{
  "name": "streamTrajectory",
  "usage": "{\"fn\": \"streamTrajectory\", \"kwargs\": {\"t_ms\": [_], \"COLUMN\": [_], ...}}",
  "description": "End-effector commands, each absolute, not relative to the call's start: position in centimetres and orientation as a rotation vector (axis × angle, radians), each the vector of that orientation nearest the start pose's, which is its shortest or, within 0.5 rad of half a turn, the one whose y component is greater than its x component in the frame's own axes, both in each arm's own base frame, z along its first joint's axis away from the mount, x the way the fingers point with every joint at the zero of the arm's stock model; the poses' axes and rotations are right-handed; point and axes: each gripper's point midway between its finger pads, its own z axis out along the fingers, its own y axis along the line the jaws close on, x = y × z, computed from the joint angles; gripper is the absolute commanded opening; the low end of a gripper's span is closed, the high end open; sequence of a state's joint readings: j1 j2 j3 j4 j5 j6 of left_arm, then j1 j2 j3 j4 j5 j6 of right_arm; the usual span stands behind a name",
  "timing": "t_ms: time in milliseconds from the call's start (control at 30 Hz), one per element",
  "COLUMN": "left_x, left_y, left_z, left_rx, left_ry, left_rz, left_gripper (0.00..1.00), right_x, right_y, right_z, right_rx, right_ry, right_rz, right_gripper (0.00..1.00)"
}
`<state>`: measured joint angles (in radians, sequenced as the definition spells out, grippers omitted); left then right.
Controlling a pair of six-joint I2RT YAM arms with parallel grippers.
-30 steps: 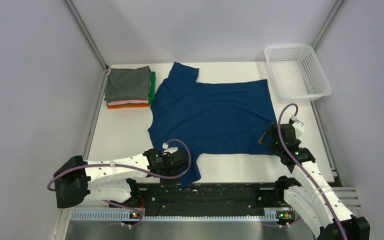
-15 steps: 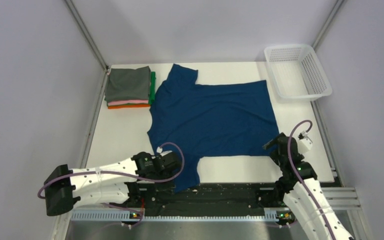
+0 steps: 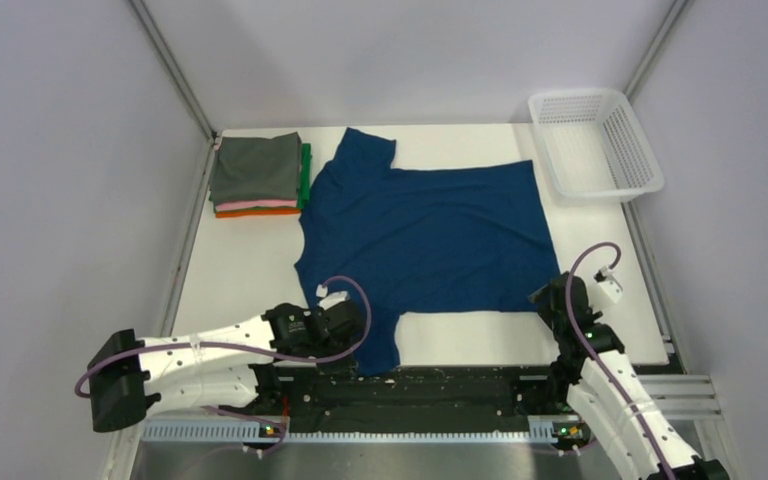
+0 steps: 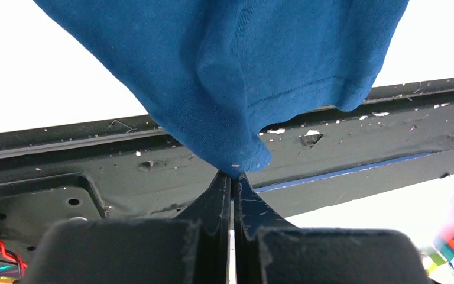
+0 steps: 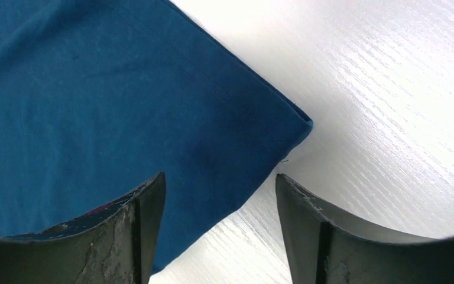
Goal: Fold and stack the t-shirts
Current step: Grab the side of the flattened tshirt closest away from the robot with both arms, then fold the flattened tshirt in 1/3 of the way
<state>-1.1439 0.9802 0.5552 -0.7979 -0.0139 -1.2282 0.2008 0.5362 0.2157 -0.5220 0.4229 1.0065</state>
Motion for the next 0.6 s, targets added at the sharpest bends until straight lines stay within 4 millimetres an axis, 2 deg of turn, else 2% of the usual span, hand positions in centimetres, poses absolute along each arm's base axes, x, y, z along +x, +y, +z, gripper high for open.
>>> {"fn": "streamTrajectory", "kwargs": {"t_ms": [0, 167, 333, 533, 567], "left_x": [6.1, 5.8, 6.0, 5.9, 5.9], "left_y": [-20.1, -20.1, -19.5, -19.1, -19.1], "left_z": [5.6, 5.7, 5.6, 5.4, 5.5], "left_rx": [-0.138, -0.139, -0.167, -0.192, -0.197], "left_ry": [2.883, 2.897, 2.874, 2.872, 2.868], "left_rz": [-0.499, -0.507, -0.501, -0.502, -0.506], "left_gripper": [0.0, 0.0, 0.0, 0.0, 0.0], "right_x": [19.6, 19.8, 20.3, 20.7, 20.7], "right_y": [-0.2, -0.6, -0.7, -0.6, -0.6], "right_z": [1.8, 2.3, 2.7, 2.8, 2.8], "right_rx": [1.086, 1.065, 1.041, 1.034, 1.03], "right_ry": [2.053, 2.032, 2.015, 2.02, 2.022], "right_rz": [0.072, 0.055, 0.059, 0.05, 0.051], "right_gripper": [0.62, 0.25, 0.09, 0.07, 0.02]}}
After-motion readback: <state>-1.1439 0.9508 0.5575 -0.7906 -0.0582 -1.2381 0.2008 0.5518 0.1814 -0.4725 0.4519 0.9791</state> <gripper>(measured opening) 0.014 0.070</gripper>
